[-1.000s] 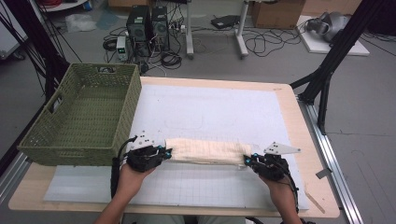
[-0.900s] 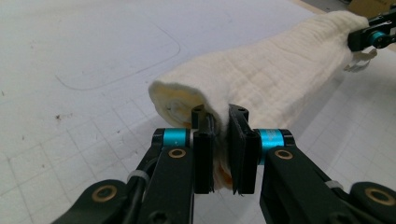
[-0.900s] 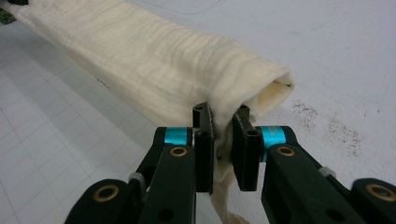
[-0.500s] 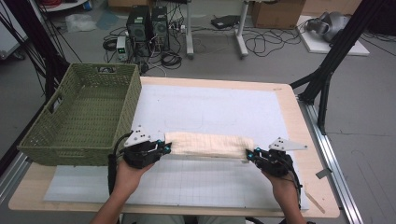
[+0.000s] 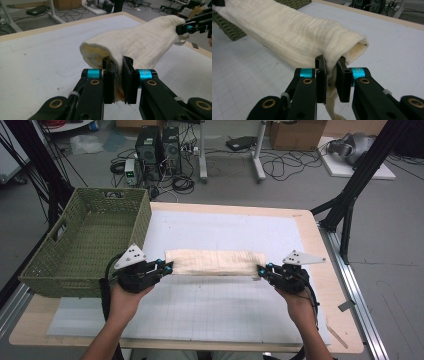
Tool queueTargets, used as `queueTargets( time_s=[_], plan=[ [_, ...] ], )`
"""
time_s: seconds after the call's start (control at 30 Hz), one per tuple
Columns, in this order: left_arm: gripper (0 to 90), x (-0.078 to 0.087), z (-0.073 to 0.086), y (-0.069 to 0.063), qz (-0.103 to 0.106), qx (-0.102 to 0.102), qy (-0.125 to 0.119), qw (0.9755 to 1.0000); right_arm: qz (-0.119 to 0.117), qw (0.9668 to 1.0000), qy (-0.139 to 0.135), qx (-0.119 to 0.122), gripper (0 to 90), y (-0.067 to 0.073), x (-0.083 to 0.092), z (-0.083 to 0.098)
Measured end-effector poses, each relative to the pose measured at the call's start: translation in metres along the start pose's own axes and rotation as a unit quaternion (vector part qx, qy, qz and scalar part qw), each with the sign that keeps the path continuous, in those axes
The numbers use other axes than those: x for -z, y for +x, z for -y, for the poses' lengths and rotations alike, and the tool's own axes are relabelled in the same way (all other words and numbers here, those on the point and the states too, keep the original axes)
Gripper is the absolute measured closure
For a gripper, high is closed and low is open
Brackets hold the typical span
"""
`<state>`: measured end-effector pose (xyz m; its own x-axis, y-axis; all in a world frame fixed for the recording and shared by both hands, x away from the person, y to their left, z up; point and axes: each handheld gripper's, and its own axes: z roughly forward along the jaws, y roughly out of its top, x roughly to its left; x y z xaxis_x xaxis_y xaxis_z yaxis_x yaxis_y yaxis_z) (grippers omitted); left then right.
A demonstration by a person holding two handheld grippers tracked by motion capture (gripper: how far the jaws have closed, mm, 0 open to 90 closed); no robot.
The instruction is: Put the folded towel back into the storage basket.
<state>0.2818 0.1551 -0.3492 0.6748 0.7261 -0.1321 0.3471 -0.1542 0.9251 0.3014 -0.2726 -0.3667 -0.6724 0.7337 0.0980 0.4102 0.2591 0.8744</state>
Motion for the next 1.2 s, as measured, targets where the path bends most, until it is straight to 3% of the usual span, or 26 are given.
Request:
queueTargets(
  time_s=[0.63,1.2],
  plan=[
    [80.9,0.055,-0.008,0.029,-0.05,0.005,-0.036,0.9981,-0.015,0.9982,0.003,0.058,81.1,0.016,-0.066,-0.081],
    [80.9,0.108,-0.003,0.057,-0.102,0.007,-0.056,0.9932,-0.036,0.9943,0.012,0.099,81.2,0.054,-0.14,-0.142]
  ],
)
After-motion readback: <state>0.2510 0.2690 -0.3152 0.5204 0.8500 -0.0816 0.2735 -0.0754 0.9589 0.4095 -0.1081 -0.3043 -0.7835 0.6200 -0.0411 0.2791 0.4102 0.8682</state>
